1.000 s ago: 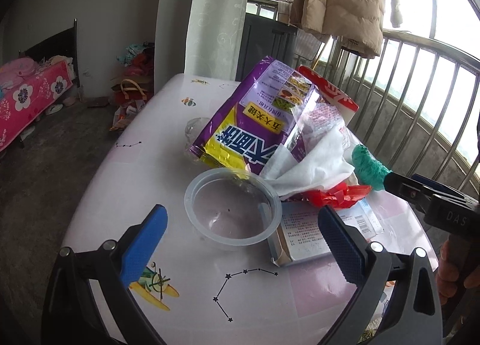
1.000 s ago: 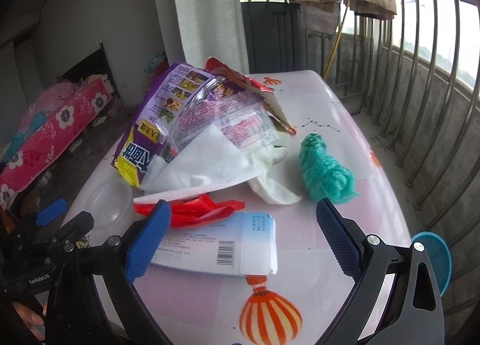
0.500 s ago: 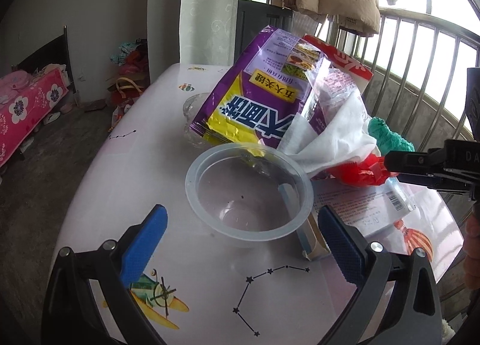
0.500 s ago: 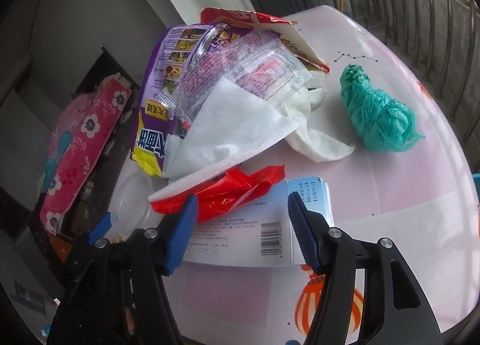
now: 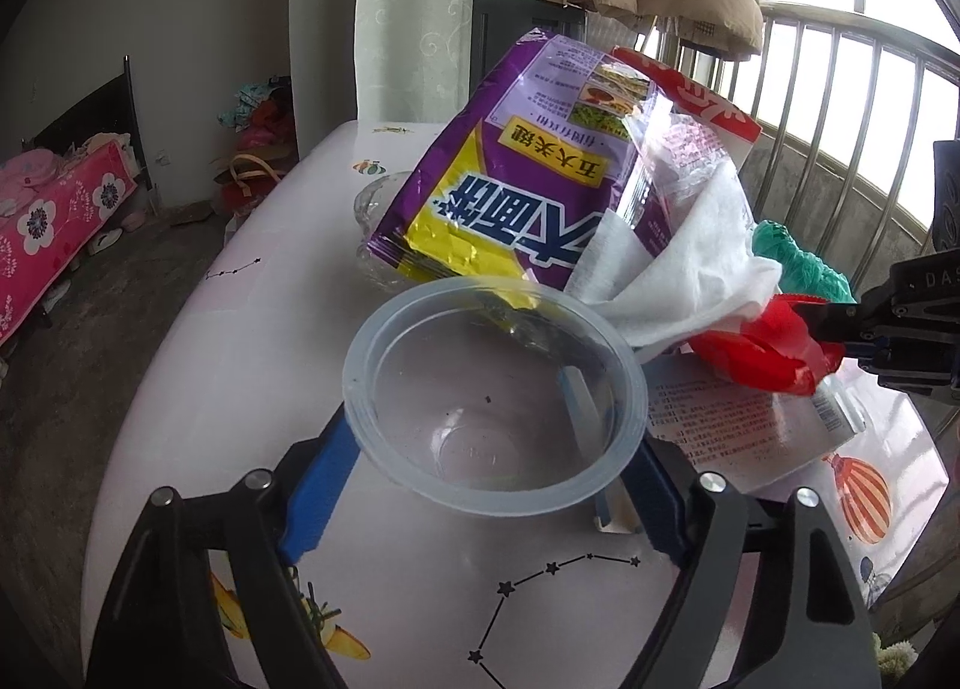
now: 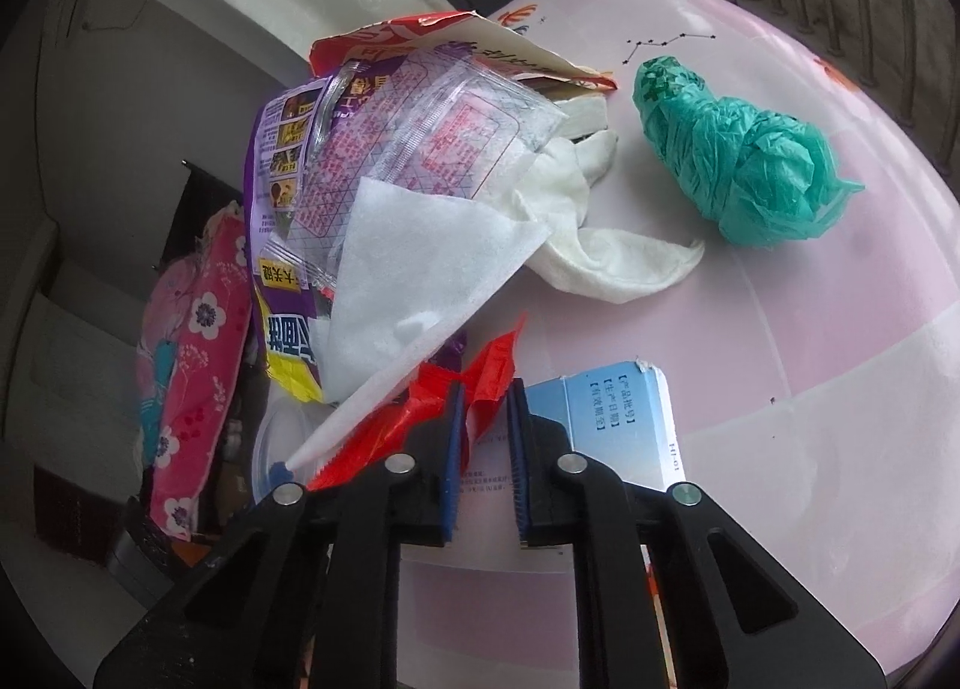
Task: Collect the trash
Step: 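Grasp the red wrapper with the right gripper while the left gripper grasps the clear plastic cup, then carry the red wrapper and clear cup to the blue wastebasket and release both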
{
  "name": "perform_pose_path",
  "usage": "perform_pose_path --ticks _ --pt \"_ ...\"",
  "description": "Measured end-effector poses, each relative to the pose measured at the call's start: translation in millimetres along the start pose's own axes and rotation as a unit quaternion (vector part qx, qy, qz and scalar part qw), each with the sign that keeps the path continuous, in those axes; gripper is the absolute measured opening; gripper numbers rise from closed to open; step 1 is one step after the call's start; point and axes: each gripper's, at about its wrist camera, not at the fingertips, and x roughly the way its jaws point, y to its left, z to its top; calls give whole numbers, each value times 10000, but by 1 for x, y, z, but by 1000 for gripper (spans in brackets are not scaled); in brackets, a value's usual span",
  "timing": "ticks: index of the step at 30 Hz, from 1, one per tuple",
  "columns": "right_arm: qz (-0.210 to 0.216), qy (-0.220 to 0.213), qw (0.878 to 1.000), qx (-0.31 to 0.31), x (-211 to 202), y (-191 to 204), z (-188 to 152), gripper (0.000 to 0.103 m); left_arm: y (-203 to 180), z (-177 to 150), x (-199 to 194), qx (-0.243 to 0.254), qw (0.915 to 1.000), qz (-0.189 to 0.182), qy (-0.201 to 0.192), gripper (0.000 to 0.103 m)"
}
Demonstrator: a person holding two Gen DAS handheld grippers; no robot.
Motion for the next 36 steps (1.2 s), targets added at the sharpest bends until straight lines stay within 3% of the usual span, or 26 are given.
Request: perform_pose_path --ticks 2,11,19,26,31,36 --pt "82 -31 9999 61 -5 -4 0 3 1 1 0 -66 10000 -23 11 69" --pt "504 -139 9984 219 -48 -19 -1 0 -2 4 -25 -115 9997 24 -200 69" --pt "487 -144 9983 285 -72 -35 -19 0 -17 0 -57 -1 9997 87 -240 68" --pt "347 209 9981 456 -89 -64 -35 0 -52 1 -77 243 9989 -212 -344 68" --pt "378 370 9959 735 -91 -76 -59 0 -90 0 -60 660 9956 -639 -174 68" --pt "318 -59 9951 938 -126 -96 -67 0 -113 1 -53 894 9933 -728 -79 68"
